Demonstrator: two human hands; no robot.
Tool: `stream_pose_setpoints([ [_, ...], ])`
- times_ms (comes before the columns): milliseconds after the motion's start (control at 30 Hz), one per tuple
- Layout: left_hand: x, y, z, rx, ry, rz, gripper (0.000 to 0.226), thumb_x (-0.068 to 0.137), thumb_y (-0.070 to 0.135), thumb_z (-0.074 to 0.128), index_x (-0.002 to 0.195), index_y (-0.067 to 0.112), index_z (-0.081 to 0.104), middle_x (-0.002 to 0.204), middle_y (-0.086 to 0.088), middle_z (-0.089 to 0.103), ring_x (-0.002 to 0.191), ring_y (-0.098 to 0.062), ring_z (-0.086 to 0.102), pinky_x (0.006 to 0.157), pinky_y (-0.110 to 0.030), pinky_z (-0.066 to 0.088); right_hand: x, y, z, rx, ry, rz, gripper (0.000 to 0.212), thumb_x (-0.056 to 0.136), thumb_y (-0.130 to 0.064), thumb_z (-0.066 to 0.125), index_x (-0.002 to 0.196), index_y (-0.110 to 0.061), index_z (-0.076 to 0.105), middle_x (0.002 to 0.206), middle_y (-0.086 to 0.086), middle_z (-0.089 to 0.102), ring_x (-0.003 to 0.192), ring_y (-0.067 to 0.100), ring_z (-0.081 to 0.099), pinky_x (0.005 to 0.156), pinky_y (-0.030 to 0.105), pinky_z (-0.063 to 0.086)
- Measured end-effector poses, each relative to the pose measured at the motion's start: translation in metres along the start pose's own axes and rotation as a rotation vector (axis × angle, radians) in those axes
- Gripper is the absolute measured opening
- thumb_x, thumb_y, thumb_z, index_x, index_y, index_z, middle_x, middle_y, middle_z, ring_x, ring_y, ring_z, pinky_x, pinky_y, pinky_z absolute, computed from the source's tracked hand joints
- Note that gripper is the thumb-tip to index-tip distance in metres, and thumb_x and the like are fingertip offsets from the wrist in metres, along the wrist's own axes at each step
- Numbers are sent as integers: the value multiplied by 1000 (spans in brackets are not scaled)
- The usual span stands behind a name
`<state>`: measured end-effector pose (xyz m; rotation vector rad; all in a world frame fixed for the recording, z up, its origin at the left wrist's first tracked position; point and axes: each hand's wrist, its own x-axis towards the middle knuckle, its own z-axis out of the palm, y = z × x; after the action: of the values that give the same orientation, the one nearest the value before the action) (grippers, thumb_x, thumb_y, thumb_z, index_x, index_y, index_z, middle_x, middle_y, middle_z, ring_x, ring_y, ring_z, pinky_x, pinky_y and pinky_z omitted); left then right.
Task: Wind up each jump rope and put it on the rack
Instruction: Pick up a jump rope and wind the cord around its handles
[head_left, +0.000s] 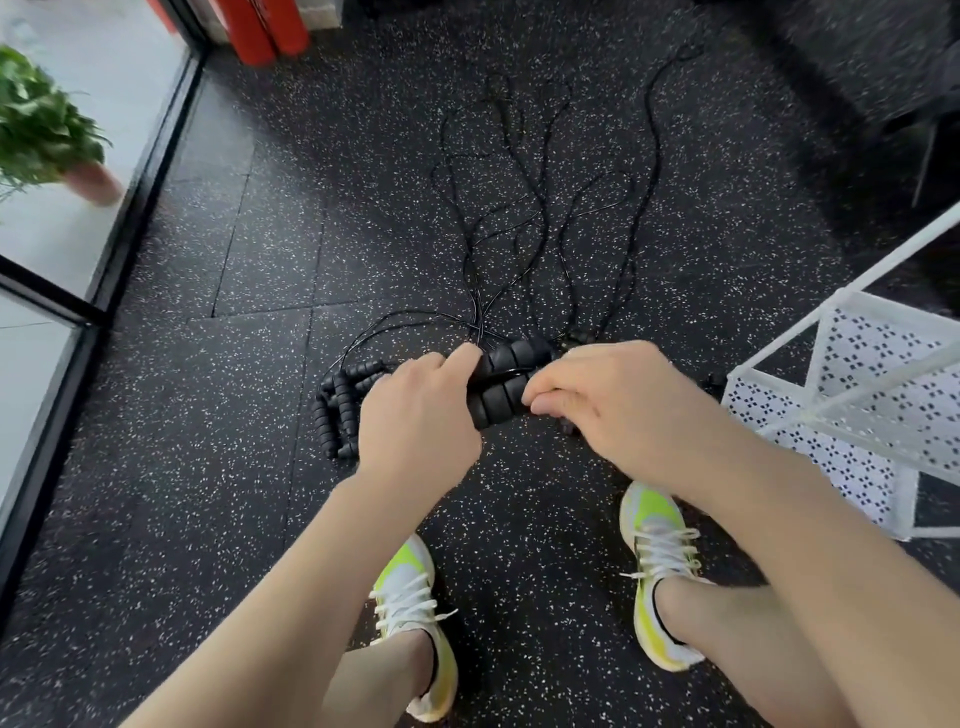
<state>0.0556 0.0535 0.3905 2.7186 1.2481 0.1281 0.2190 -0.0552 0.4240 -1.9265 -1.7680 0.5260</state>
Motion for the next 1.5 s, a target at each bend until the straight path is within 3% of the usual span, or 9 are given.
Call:
stream_pose_setpoints([
  [100, -4, -4, 4, 26, -3, 199, 40, 76, 18, 69, 112, 28, 58, 88, 5, 60, 82, -28, 59, 65, -33, 32, -1, 6, -12, 218, -5, 130, 11, 76, -30, 85, 83, -29, 76, 69, -23, 63, 66, 0, 57, 61, 15, 40],
  [267, -6, -6, 6, -1, 61, 335, 48, 61, 15, 79, 105, 27, 64, 76, 7, 58, 71, -26, 61, 61, -31, 41, 0, 12, -24, 398, 27, 170, 19, 64, -27, 93, 75, -30, 78, 77, -14, 70, 67, 2, 57, 60, 17, 42],
  [433, -5, -6, 1, -108, 83, 444, 53, 63, 15, 69, 114, 26, 62, 81, 7, 60, 76, -26, 61, 67, -36, 51, 1, 26, -28, 474, 104, 167, 11, 75, -22, 86, 83, -28, 82, 87, -11, 73, 86, 9, 66, 79, 22, 49],
  [567, -7, -3, -7, -229, 160, 372, 47, 66, 20, 59, 113, 28, 63, 83, 9, 60, 78, -22, 57, 67, -30, 43, 2, 32, -25, 573, 136, 167, 14, 86, -16, 76, 92, -27, 81, 92, -12, 76, 90, 9, 71, 86, 22, 51],
  [700, -5, 0, -13, -305, 192, 217, 50, 65, 12, 69, 112, 28, 64, 86, 10, 62, 81, -18, 54, 67, -29, 40, 5, 25, -6, 640, 199, 203, 24, 96, -17, 68, 98, -39, 79, 96, -7, 79, 88, 33, 74, 74, 67, 56],
  [900, 0, 12, -16, -385, 154, -40, 36, 79, 15, 67, 109, 34, 60, 91, 11, 63, 80, -16, 51, 65, -33, 41, 7, 7, 14, 574, 104, 326, 31, 107, -15, 44, 93, -31, 67, 65, 2, 72, 57, 11, 67, 56, 17, 46],
  [1067, 8, 10, -12, -293, 126, -193, 29, 83, 18, 63, 107, 32, 56, 88, 9, 60, 76, -22, 50, 63, -33, 37, 8, -6, 30, 449, -61, 376, 33, 110, -27, 37, 87, -23, 61, 61, 2, 69, 42, 5, 54, 47, 16, 38],
  [1267, 14, -3, -6, -111, 112, -193, 37, 80, 15, 63, 115, 26, 57, 89, 3, 55, 84, -33, 56, 69, -36, 35, 1, -13, 32, 237, -43, 285, 27, 105, -29, 46, 82, -19, 57, 68, -6, 68, 43, 9, 52, 47, 33, 45],
  [1500, 12, -6, -3, 10, 52, -124, 36, 81, 15, 65, 114, 23, 54, 91, 2, 53, 92, -32, 57, 73, -37, 32, -6, -18, 20, 34, -62, 138, 15, 99, -24, 51, 108, -16, 62, 71, -4, 64, 57, 14, 59, 57, 43, 53],
])
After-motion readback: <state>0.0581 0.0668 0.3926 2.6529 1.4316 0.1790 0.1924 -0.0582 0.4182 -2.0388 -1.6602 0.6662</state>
